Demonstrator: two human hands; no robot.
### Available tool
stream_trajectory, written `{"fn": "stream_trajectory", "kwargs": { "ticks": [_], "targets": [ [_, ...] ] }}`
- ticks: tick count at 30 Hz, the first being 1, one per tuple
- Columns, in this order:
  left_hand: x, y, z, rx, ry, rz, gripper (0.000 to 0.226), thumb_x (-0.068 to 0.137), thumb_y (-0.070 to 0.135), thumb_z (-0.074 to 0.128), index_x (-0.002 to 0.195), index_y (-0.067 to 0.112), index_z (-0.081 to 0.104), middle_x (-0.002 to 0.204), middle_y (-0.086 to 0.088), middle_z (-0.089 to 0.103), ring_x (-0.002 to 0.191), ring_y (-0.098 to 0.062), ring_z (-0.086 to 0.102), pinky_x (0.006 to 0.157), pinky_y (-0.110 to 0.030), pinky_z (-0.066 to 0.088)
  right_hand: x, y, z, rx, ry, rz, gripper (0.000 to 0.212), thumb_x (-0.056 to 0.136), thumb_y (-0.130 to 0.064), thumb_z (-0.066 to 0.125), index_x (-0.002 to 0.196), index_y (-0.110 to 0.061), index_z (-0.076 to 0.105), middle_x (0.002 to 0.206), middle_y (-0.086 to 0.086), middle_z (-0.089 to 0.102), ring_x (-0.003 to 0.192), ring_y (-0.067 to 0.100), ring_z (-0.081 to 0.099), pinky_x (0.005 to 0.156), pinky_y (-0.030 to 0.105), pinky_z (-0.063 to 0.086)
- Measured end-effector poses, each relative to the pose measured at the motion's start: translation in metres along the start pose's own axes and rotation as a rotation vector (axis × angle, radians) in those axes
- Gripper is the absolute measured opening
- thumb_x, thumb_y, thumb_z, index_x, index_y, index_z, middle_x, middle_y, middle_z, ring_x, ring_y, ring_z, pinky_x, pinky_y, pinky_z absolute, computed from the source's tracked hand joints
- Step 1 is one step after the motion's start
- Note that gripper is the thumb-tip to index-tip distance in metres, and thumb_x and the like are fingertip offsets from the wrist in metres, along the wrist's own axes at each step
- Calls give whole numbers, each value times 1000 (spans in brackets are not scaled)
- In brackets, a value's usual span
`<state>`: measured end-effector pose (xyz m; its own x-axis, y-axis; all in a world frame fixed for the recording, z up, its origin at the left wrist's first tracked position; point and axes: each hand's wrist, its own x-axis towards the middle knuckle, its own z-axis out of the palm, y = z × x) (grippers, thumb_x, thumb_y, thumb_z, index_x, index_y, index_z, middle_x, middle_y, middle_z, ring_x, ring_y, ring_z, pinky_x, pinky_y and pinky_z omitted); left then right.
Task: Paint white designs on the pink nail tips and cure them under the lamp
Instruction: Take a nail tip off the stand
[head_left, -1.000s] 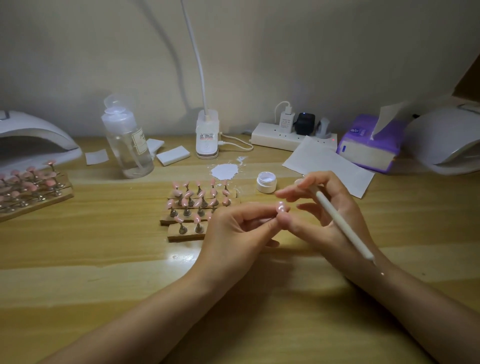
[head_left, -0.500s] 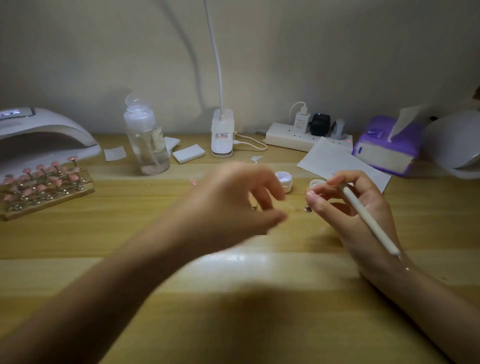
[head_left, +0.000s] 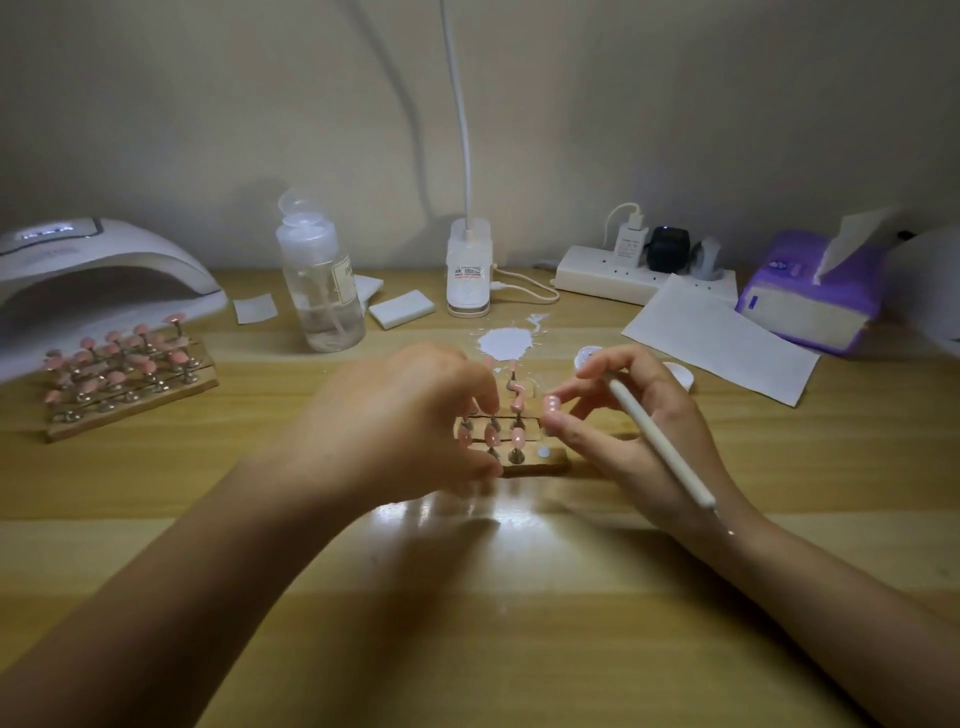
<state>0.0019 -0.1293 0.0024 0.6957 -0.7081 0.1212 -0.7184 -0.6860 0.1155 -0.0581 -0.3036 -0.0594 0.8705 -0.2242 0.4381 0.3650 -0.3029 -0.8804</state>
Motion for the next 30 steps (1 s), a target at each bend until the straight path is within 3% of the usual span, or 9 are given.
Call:
{"fn": "stream_trajectory", "kwargs": {
  "ticks": [6, 9, 12, 17, 24, 30],
  "targets": [
    [2, 10, 9, 73, 43, 35, 38, 75, 51, 60, 110, 38, 53, 91, 17, 42, 83, -2, 36, 53, -14, 24, -1, 3, -4, -45, -53, 46, 36, 68, -6, 77, 83, -22, 49, 74, -5, 68, 74, 5, 56, 67, 18, 50],
    [2, 15, 12, 95, 23, 28, 34, 77, 49, 60, 109, 38, 53, 97, 14, 47, 93, -8, 46, 55, -22, 28, -2, 2, -3, -50, -101, 66, 37, 69, -5, 77, 83, -25, 49, 76, -8, 68, 75, 5, 54, 61, 24, 54],
    [3, 16, 14, 95, 40, 21, 29, 81, 47, 57, 107, 37, 54, 92, 14, 42, 99, -9, 48, 54, -22, 25, -2, 3, -3, -54, -113, 79, 37, 69, -5, 77, 82, -26, 49, 74, -8, 67, 75, 5, 54, 60, 26, 54],
    [3, 18, 19, 63, 86, 20, 20, 83, 47, 55, 100, 36, 56, 93, 15, 46, 97, -6, 48, 61, -23, 29, -2, 2, -4, -53, -134, 79, 36, 70, -5, 77, 82, -25, 50, 78, -5, 66, 69, 3, 55, 59, 13, 47],
    [3, 21, 22, 44, 100, -14, 14, 86, 41, 55, 97, 34, 56, 99, 12, 50, 99, -9, 47, 62, -25, 28, -5, 2, -8, -177, -143, 58, 42, 62, -15, 83, 81, -30, 49, 79, -4, 66, 67, 9, 56, 63, 18, 50],
    [5, 24, 26, 60, 126, -14, 6, 87, 32, 54, 93, 33, 56, 100, 11, 50, 103, -9, 44, 63, -24, 28, -7, 9, -9, -262, -176, -7, 39, 69, -9, 78, 79, -33, 50, 81, -11, 65, 64, 2, 58, 63, 12, 48]
  ]
}}
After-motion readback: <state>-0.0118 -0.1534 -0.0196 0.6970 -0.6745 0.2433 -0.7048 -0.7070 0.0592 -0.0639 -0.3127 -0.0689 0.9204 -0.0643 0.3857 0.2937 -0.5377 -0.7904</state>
